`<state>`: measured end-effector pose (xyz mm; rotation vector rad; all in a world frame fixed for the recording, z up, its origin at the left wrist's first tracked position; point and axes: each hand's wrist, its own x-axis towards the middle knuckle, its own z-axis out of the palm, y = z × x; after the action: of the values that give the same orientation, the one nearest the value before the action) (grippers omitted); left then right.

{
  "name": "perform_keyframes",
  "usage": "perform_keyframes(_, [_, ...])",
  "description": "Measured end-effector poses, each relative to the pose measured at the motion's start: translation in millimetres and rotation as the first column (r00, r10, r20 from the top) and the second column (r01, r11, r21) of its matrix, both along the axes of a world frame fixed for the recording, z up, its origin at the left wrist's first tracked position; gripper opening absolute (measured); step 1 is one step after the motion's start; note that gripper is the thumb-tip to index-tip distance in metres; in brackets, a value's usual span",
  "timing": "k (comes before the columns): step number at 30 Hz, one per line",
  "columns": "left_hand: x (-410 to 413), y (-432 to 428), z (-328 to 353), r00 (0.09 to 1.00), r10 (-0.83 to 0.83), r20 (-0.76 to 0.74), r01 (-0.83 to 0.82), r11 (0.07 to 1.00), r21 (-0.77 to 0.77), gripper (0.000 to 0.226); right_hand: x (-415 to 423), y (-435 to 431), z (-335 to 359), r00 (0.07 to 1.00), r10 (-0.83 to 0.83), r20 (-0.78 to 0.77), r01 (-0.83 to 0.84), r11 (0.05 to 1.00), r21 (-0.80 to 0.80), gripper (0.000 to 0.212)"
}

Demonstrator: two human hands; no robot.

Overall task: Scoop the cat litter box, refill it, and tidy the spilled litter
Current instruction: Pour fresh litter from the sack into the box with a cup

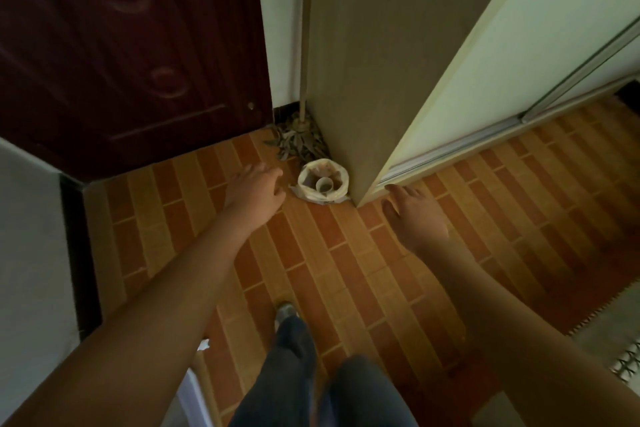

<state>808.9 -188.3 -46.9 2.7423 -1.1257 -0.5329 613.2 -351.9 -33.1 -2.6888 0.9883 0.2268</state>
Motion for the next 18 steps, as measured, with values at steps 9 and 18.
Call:
perform_keyframes(9, [17.4, -31.5, -29.1, 1.0, 0.03, -0.006, -0.03, 0.999, -0.013, 0.041, 19.9, -26.2, -22.4, 0.997, -0.047, 0.058, 0.045, 0.998, 0.047, 0.046])
perform_keyframes(18, [5.3, -58.3, -84.5, 0.98, 0.185, -0.07, -0.19, 0.979, -0.074, 0.045, 18.3, -59.2, -81.0, 0.992, -0.068, 0.109, 0.053, 0.99, 0.134, 0.044])
